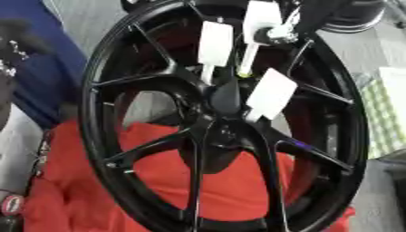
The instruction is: Pull the pin out of the wheel hub.
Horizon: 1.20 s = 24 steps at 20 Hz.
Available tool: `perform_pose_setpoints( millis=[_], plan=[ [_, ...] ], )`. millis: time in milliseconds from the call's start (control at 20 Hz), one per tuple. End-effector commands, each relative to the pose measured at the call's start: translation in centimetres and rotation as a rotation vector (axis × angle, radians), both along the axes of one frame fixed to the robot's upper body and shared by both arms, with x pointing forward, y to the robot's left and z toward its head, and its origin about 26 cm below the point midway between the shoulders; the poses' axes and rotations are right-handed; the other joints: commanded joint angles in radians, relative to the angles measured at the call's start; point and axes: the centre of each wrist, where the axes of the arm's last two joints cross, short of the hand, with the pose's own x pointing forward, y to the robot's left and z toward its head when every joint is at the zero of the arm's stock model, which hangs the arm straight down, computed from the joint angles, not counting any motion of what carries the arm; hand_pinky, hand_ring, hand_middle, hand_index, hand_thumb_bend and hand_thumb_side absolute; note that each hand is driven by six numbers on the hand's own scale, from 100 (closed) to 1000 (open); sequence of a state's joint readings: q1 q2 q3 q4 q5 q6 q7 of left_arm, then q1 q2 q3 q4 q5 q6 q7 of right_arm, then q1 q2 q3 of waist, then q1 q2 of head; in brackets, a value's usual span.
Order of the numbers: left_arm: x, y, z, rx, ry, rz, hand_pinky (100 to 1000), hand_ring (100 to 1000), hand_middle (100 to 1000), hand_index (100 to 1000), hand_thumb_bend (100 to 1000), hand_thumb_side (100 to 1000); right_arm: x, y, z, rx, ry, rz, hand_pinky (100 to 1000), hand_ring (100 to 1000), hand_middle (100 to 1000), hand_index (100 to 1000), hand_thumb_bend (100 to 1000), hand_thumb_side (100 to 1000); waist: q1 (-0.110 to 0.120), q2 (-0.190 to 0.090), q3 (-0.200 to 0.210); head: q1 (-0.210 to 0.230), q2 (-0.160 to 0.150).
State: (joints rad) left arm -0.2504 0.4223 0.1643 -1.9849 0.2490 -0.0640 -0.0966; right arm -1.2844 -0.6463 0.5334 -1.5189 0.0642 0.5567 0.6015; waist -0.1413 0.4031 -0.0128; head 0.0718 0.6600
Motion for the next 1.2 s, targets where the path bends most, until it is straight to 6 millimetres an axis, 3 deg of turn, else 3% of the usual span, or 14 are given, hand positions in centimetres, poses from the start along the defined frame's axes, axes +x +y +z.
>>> perform_pose_setpoints(
  millis=[50, 200, 350, 500, 800, 1000, 1200],
  plan=[
    [-0.3, 0.2, 0.5, 0.010, -0.021, 0.012, 848, 611, 538, 733, 100, 656, -2.0, -2.9, 3.3, 0.011, -0.112, -0.069, 674, 577, 153, 279, 332, 100, 0.014, -0.034, -0.012, 0.012, 0.007],
    [-0.3, 0.3, 0.5, 0.009, -0.026, 0.018, 847, 611, 539, 733, 100, 653, -3.7, -7.2, 4.6, 0.041, -0.221, -0.183, 667, 577, 148, 279, 296, 100, 0.021, -0.036, -0.030, 0.025, 0.008],
    [-0.4, 0.4, 0.6, 0.003, -0.036, 0.028, 847, 611, 539, 733, 100, 650, -5.4, -13.4, 4.2, 0.093, -0.338, -0.374, 588, 569, 137, 277, 224, 100, 0.032, -0.031, -0.045, 0.036, 0.004],
    [-0.4, 0.7, 0.6, -0.007, -0.046, 0.047, 847, 611, 539, 733, 100, 649, -6.5, -19.4, 2.0, 0.171, -0.417, -0.589, 557, 569, 143, 286, 100, 100, 0.044, -0.027, -0.058, 0.051, 0.001],
    [-0.6, 0.9, 0.3, -0.020, -0.048, 0.072, 846, 611, 539, 733, 100, 647, -6.8, -27.4, -4.5, 0.231, -0.428, -1.008, 574, 581, 198, 341, 100, 100, 0.063, -0.027, -0.092, 0.079, 0.006],
    [-0.6, 1.0, 0.4, -0.023, -0.056, 0.079, 845, 612, 540, 734, 100, 644, -7.1, -30.3, -8.2, 0.251, -0.379, -1.186, 600, 646, 315, 451, 100, 100, 0.071, -0.029, -0.106, 0.091, 0.011],
    [-0.6, 1.1, 0.4, -0.027, -0.061, 0.087, 845, 612, 541, 734, 100, 642, -7.3, -31.6, -10.8, 0.303, -0.334, -1.247, 659, 850, 744, 823, 100, 100, 0.076, -0.032, -0.113, 0.093, 0.011]
  ],
)
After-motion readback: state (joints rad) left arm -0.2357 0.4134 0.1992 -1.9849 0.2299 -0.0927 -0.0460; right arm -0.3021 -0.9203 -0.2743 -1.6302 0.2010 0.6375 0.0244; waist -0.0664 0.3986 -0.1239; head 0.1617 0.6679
